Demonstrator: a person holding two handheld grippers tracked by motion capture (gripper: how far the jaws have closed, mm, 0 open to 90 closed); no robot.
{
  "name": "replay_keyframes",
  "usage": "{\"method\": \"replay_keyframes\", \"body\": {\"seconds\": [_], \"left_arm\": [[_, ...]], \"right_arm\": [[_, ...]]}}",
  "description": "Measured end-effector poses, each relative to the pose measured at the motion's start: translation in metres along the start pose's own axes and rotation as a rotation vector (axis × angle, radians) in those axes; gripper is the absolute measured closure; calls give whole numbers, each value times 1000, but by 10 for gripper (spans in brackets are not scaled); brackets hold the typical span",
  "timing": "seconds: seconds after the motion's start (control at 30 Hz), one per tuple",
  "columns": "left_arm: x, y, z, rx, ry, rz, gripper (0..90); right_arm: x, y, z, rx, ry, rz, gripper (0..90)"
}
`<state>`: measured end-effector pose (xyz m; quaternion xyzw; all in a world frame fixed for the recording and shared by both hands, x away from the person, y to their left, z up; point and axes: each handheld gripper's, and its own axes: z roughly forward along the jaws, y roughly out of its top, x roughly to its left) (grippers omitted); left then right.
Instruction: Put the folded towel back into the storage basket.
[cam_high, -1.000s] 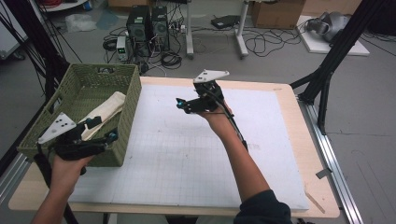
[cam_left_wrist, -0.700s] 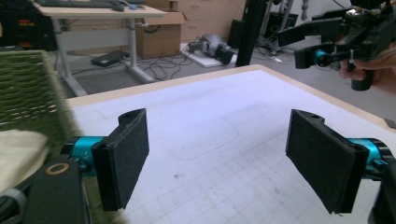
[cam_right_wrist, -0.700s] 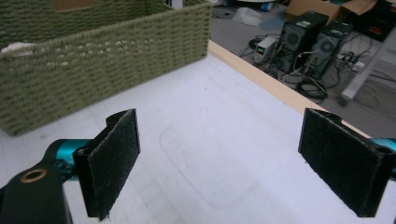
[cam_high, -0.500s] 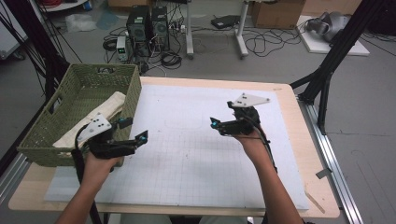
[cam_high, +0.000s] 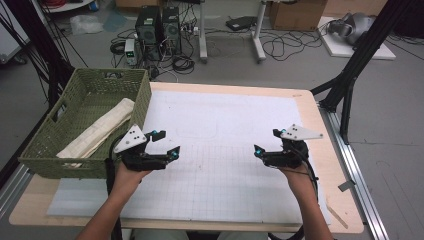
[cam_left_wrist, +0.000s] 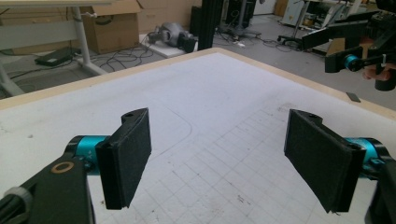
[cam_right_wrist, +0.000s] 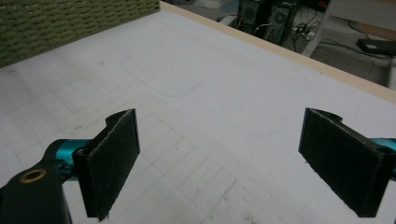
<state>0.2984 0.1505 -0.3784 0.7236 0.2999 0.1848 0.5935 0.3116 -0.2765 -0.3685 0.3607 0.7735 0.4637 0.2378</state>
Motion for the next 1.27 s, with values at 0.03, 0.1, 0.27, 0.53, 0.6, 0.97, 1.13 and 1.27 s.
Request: {"method": "replay_keyframes", "body": {"seconds": [0.03, 0.1, 0.27, 0.53, 0.6, 0.97, 1.13, 1.27], "left_arm": [[0, -2, 1, 3, -2, 6, 234], [-1, -6, 3, 3, -6, 14, 234], [-4, -17, 5, 15, -27, 10, 236], [-5, -26, 5, 42, -20, 1, 239], [-6, -27, 5, 45, -21, -2, 241], [-7, -29, 4, 52, -17, 4, 243], [-7, -29, 4, 53, -16, 3, 243], [-6, -28, 3, 48, -8, 4, 243]], "right_arm": [[0, -5, -2, -3, -5, 3, 115], [2, -15, -4, 4, -15, 8, 115], [10, -33, -5, 10, -27, 6, 114], [16, -39, -7, 18, -31, -4, 114], [16, -41, -6, 19, -26, 1, 114], [17, -42, -4, 18, -20, -7, 114], [17, -42, -4, 17, -22, 3, 114], [16, -42, -4, 11, -27, 1, 114]]}}
